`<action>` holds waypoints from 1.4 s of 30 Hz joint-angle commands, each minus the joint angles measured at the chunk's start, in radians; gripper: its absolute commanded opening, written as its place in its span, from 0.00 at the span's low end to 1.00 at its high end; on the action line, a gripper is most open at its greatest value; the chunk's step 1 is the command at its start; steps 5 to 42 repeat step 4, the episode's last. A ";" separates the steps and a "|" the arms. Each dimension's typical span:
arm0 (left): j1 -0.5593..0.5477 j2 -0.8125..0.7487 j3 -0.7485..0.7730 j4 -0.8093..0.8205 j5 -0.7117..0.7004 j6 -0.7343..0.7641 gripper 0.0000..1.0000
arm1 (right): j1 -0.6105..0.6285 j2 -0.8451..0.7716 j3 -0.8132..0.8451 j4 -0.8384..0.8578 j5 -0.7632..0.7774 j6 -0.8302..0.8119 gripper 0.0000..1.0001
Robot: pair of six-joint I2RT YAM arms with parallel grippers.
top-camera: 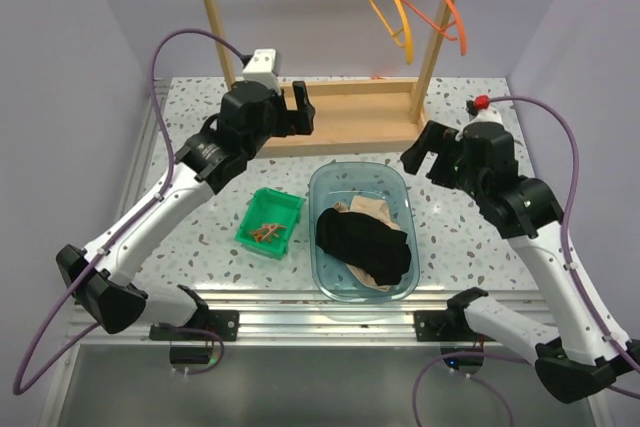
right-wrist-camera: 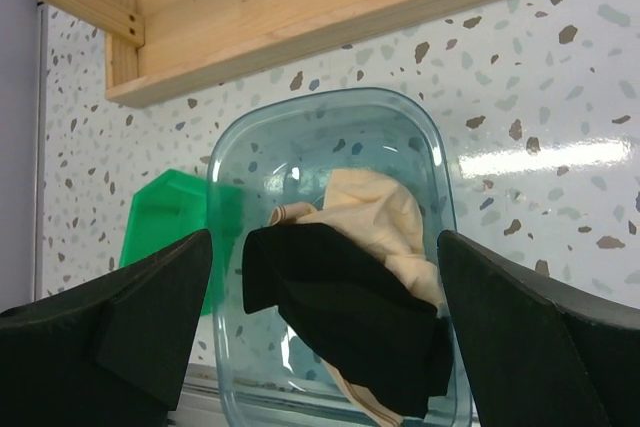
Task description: Remove the underwear clipped to the hanger
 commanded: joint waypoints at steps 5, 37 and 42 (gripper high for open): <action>0.022 0.028 0.032 0.067 -0.002 0.037 1.00 | 0.001 -0.001 0.057 -0.082 0.073 0.024 0.98; 0.022 0.028 0.032 0.067 -0.002 0.037 1.00 | 0.001 -0.001 0.057 -0.082 0.073 0.024 0.98; 0.022 0.028 0.032 0.067 -0.002 0.037 1.00 | 0.001 -0.001 0.057 -0.082 0.073 0.024 0.98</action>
